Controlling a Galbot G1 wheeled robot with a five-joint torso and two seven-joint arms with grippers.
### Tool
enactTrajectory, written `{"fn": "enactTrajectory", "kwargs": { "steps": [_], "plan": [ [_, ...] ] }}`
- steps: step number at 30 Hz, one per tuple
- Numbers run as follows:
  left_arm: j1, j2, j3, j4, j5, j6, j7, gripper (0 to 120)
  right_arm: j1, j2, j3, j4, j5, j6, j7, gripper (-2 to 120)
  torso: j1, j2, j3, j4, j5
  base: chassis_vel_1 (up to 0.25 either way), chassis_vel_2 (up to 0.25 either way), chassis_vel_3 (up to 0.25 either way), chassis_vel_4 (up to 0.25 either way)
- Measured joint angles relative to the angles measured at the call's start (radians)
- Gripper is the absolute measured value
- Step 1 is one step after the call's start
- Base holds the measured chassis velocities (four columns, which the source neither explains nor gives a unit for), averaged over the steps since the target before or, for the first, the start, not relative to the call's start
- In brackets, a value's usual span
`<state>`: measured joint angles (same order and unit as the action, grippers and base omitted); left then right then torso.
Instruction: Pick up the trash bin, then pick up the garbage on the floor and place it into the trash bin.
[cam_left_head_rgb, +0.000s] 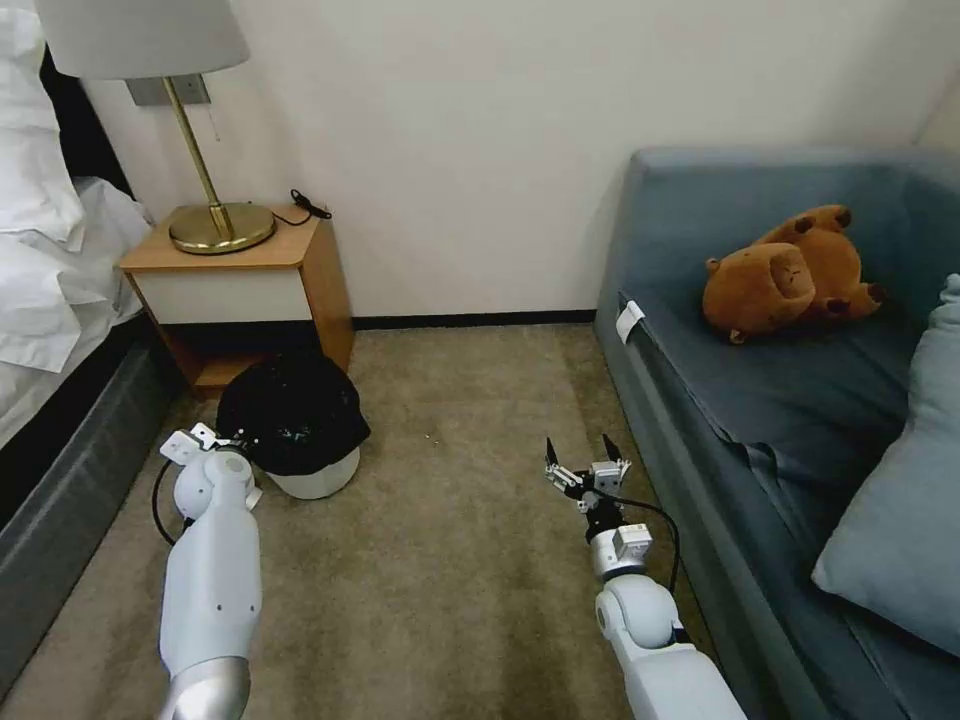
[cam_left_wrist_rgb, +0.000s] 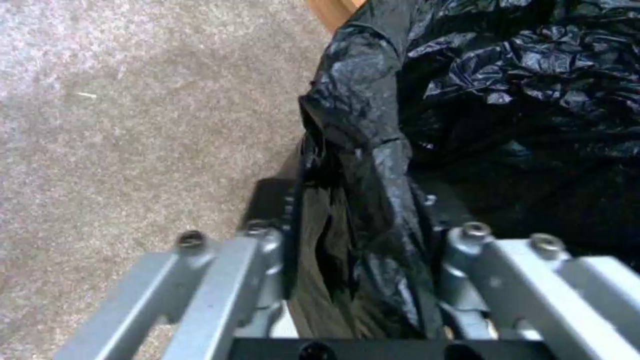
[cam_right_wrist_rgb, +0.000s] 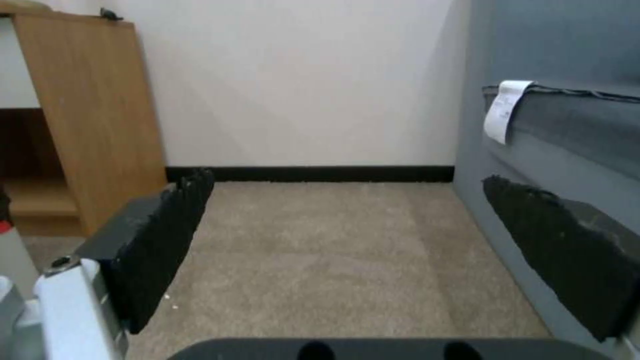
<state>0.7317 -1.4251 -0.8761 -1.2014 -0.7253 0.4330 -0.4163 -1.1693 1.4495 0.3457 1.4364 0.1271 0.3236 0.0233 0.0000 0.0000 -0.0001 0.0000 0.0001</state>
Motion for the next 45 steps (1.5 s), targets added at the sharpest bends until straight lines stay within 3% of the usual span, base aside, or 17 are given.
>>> {"fn": "enactTrajectory", "kwargs": {
  "steps": [2,9,14,18,24,26,30,32,38,41,45],
  "plan": [
    [0.002,0.002,-0.002,-0.006,-0.002,0.0,0.0,53,-0.004,-0.001,0.0,-0.001,0.0,0.002,-0.004,100,0.0,0.0,0.0,0.0,0.0,0.0,0.0,0.0,0.0],
    [0.008,0.007,-0.005,-0.033,-0.002,0.004,0.0,74,-0.009,-0.001,0.0,-0.004,-0.002,0.007,-0.01,100,0.0,0.0,0.0,0.0,-0.0001,0.0,0.0,0.0,0.0],
    [0.019,0.007,0.0,-0.077,-0.001,0.005,0.003,97,-0.018,0.001,-0.002,-0.007,-0.005,0.011,-0.018,100,0.0,0.0,0.0,0.0,-0.0001,0.0,0.0,0.0,0.0],
    [0.029,0.007,0.004,-0.115,0.008,0.009,0.007,100,-0.025,0.0,-0.003,-0.008,-0.007,0.014,-0.021,100,0.0,0.0,0.0,0.0,-0.0001,0.0,0.0,0.0,0.0],
    [0.084,-0.001,0.024,-0.237,0.098,0.001,0.069,100,-0.038,-0.005,-0.006,-0.021,-0.012,0.036,-0.021,100,0.0,0.0,0.0,0.0,0.0,0.0,0.0,0.0,0.0],
    [0.127,-0.013,0.032,-0.306,0.186,-0.028,0.136,100,-0.038,-0.006,0.0,-0.026,-0.01,0.047,-0.021,100,0.0,0.0,0.0,0.0001,-0.0001,0.0,0.0,0.0,0.0],
    [0.167,-0.024,0.041,-0.365,0.235,-0.048,0.195,100,-0.035,-0.007,0.007,-0.025,-0.004,0.048,-0.021,100,0.0,0.0,0.0,0.0,0.0001,0.0,0.0,0.0,0.0],
    [0.219,-0.035,0.063,-0.429,0.311,-0.08,0.267,100,-0.026,-0.008,0.018,-0.018,-0.004,0.049,-0.019,100,0.0,0.0,0.0,0.0,0.0,0.0,0.0,0.0,0.0],
    [0.277,-0.024,0.11,-0.469,0.388,-0.135,0.304,100,-0.019,-0.008,0.027,-0.008,-0.003,0.048,-0.012,100,0.0,0.0,0.0,0.0,-0.0002,0.0,0.0,0.0,0.0],
    [0.342,0.001,0.14,-0.511,0.436,-0.2,0.366,100,-0.006,-0.009,0.04,-0.001,-0.001,0.048,-0.009,100,0.0,0.0,0.0,0.0001,0.0,0.0,0.0,0.0,0.0],
    [0.382,0.011,0.169,-0.533,0.449,-0.227,0.394,100,0.004,-0.004,0.04,-0.001,0.001,0.054,0.009,100,0.0,0.0,0.0,0.0,0.0,0.0,0.0,0.0,0.0]
  ]
}}
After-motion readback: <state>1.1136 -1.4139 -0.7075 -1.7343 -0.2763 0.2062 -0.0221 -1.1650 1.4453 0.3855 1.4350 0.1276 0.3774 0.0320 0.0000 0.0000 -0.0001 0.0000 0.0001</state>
